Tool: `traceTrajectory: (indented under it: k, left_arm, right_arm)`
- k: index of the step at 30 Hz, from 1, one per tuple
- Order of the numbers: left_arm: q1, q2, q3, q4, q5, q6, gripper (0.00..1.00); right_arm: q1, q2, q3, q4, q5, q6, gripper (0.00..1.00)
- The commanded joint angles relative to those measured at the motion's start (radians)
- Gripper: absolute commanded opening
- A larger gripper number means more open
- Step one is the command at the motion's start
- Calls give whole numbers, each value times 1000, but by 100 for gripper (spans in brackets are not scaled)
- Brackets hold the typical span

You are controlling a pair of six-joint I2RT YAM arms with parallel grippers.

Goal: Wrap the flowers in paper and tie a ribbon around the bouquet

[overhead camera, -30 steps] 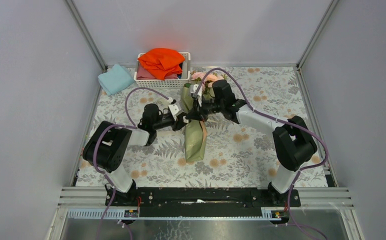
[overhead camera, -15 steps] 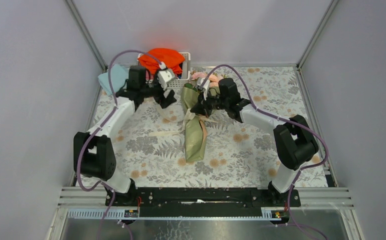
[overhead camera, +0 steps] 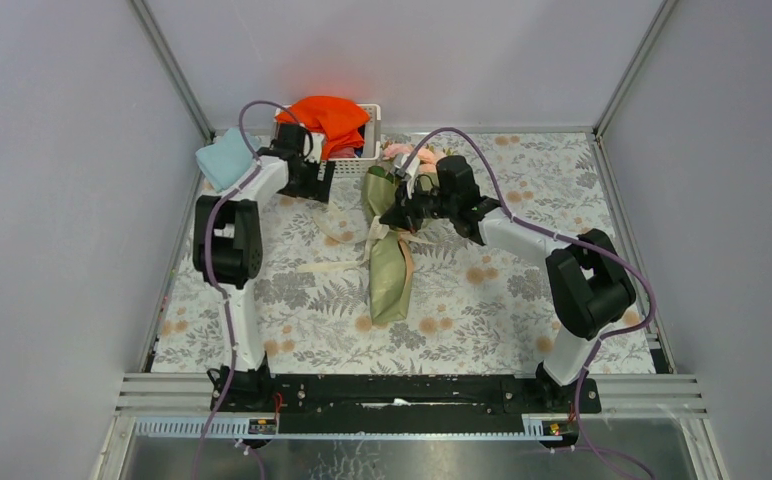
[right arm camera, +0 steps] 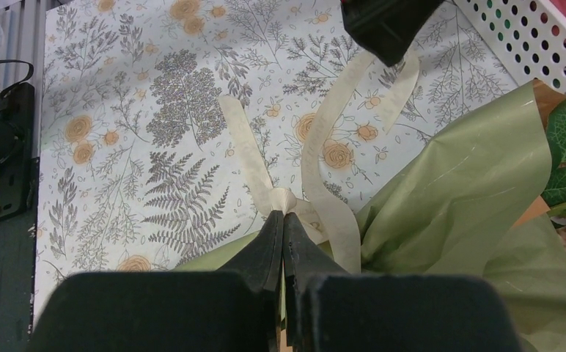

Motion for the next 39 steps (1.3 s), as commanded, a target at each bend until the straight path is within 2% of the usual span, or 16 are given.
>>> traceTrajectory:
  k: [1, 5, 7, 9, 11, 12, 16, 20, 22, 25, 27, 30, 33, 39]
  left_arm:
    - [-3, 100, 44, 79, -136, -99, 94]
    - [-3, 159, 51, 84, -173, -98, 91]
    - [-3, 184, 47, 84, -162, -99, 78]
    - [-3, 197, 43, 66, -147, -99, 54]
    - [-3, 178, 28, 46, -80, -99, 17]
    - [1, 146, 12, 42, -45, -98, 1]
    - [20, -87, -81, 61, 160, -89, 0]
    - [8, -403, -231, 33, 443, 102, 0]
    - [-18, -470, -225, -183, 597, 224, 0]
    - [-140, -583, -286, -497, 740, 558, 0]
    - [-303, -648, -303, -550, 715, 612, 0]
    - [-574, -703, -289, -396, 626, 516, 0]
    - [-789, -668, -229, -221, 556, 472, 0]
    - [-972, -451, -61, -63, 551, 410, 0]
  right_arm:
    - [16, 9, 42, 9, 25, 26, 0]
    - [21, -7, 36, 1, 36, 26, 0]
    - [21, -13, 29, 4, 44, 26, 0]
    - [22, -16, 28, -4, 51, 24, 0]
    - [21, -15, 38, -24, 63, 25, 0]
    - [21, -11, 46, -36, 70, 27, 0]
    - [21, 1, 70, -51, 119, 61, 0]
    - [19, 17, 101, -51, 156, 106, 0]
    - [19, 37, 142, -76, 160, 133, 0]
    - [18, 61, 173, -89, 157, 167, 0]
    - [18, 67, 172, -74, 149, 206, 0]
    - [18, 68, 167, -55, 135, 226, 0]
    - [18, 70, 170, -50, 121, 237, 0]
    - [14, 72, 170, -50, 95, 234, 0]
